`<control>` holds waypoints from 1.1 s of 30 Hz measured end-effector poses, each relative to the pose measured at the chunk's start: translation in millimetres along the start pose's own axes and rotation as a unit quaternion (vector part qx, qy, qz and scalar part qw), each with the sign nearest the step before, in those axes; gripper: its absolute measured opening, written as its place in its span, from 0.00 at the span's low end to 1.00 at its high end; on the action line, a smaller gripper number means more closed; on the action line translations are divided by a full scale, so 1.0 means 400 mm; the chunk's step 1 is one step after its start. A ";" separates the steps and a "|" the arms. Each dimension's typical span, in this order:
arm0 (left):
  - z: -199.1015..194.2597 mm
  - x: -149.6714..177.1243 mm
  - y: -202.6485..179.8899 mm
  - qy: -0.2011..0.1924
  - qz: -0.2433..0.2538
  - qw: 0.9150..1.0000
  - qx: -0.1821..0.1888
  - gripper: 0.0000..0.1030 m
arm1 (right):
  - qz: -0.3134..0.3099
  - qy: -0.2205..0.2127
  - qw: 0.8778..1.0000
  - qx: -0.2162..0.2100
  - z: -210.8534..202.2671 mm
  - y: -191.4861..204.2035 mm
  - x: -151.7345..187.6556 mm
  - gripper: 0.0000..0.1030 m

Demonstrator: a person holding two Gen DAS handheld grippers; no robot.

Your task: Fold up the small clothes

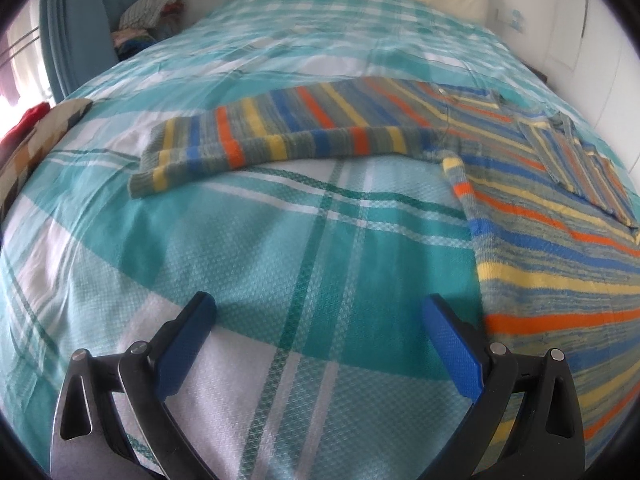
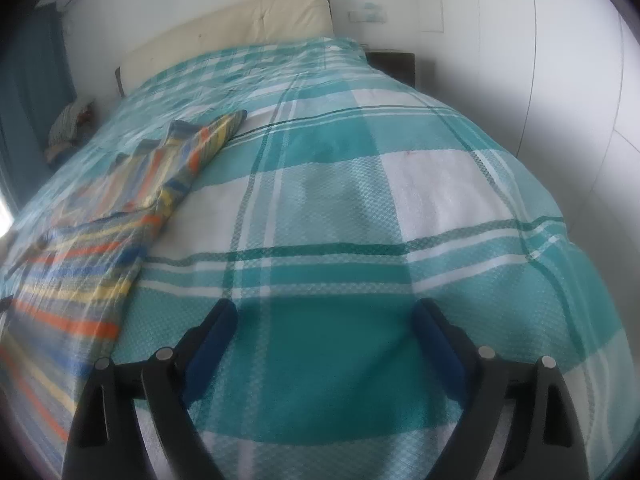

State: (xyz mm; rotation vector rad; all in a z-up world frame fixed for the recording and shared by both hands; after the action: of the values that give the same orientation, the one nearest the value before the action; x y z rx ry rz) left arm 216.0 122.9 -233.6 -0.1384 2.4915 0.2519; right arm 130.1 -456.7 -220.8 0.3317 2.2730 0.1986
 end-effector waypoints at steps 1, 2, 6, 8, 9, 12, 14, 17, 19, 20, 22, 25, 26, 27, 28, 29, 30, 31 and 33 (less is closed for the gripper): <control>0.000 0.000 -0.001 0.000 0.001 1.000 -0.001 0.99 | 0.001 -0.001 1.000 -0.001 0.003 0.004 0.002 0.86; 0.000 0.000 -0.001 0.001 0.001 1.000 -0.001 0.99 | 0.000 -0.001 1.000 -0.001 0.004 0.006 0.004 0.86; 0.003 0.000 -0.002 0.002 0.005 1.000 -0.006 0.99 | 0.000 -0.001 1.000 -0.001 0.001 0.008 0.010 0.86; 0.005 0.000 -0.003 0.003 0.006 1.000 -0.007 0.99 | -0.001 -0.001 1.000 0.000 0.001 0.006 0.010 0.86; 0.005 0.000 -0.003 0.003 0.007 1.000 -0.008 1.00 | 0.000 -0.001 1.000 0.000 0.001 0.007 0.010 0.86; 0.006 0.000 -0.004 0.005 0.008 1.000 -0.010 1.00 | 0.000 -0.001 1.000 0.000 0.001 0.006 0.010 0.86; 0.006 0.000 -0.005 0.005 0.008 1.000 -0.010 1.00 | 0.000 -0.001 1.000 0.000 0.001 0.008 0.010 0.87; 0.010 0.001 -0.006 0.006 0.010 1.000 -0.011 1.00 | -0.001 -0.001 1.000 0.000 0.001 0.006 0.009 0.87; 0.013 0.000 -0.008 0.007 0.011 1.000 -0.013 1.00 | -0.001 -0.001 1.000 0.000 0.002 0.006 0.013 0.87; 0.014 0.000 -0.009 0.007 0.011 1.000 -0.013 1.00 | -0.001 -0.001 1.000 0.001 0.002 0.004 0.013 0.87; 0.015 0.001 -0.009 0.007 0.012 1.000 -0.015 1.00 | -0.001 -0.001 1.000 0.000 0.002 0.007 0.013 0.87; 0.015 0.002 -0.009 0.007 0.013 1.000 -0.016 1.00 | -0.001 -0.001 1.000 0.001 0.002 0.007 0.013 0.87; 0.015 0.002 -0.009 0.007 0.013 1.000 -0.016 1.00 | -0.002 -0.001 1.000 0.001 0.001 0.005 0.013 0.87; 0.015 0.001 -0.010 0.007 0.013 1.000 -0.016 1.00 | -0.001 -0.001 1.000 0.001 0.001 0.006 0.013 0.87; 0.015 0.002 -0.010 0.007 0.013 1.000 -0.016 1.00 | -0.001 -0.001 1.000 0.001 0.001 0.007 0.013 0.87; 0.015 0.001 -0.010 0.007 0.013 1.000 -0.016 1.00 | -0.001 -0.001 1.000 0.001 0.001 0.007 0.013 0.87; 0.015 0.001 -0.010 0.007 0.013 1.000 -0.016 1.00 | -0.002 -0.001 1.000 0.001 0.001 0.004 0.013 0.87; 0.015 0.001 -0.010 0.007 0.013 1.000 -0.016 1.00 | -0.002 -0.001 1.000 0.001 0.001 0.005 0.013 0.87; 0.015 0.001 -0.011 0.007 0.014 1.000 -0.018 1.00 | -0.002 -0.001 1.000 0.001 0.001 0.005 0.013 0.87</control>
State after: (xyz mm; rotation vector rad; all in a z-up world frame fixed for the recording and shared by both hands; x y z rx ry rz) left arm 219.8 120.0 -239.3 -0.1211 2.5057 0.3073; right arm 127.4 -453.3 -224.3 0.3288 2.2720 0.1952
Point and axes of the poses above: each gripper's, at about its wrist camera, not at the fingertips, and z roughly the way its jaws point, y to its left, x to its underside, the point moved 10 cm from there along z, roughly the way its jaws point, and after that the axes turned 11 degrees about -x, right-handed, at the moved point
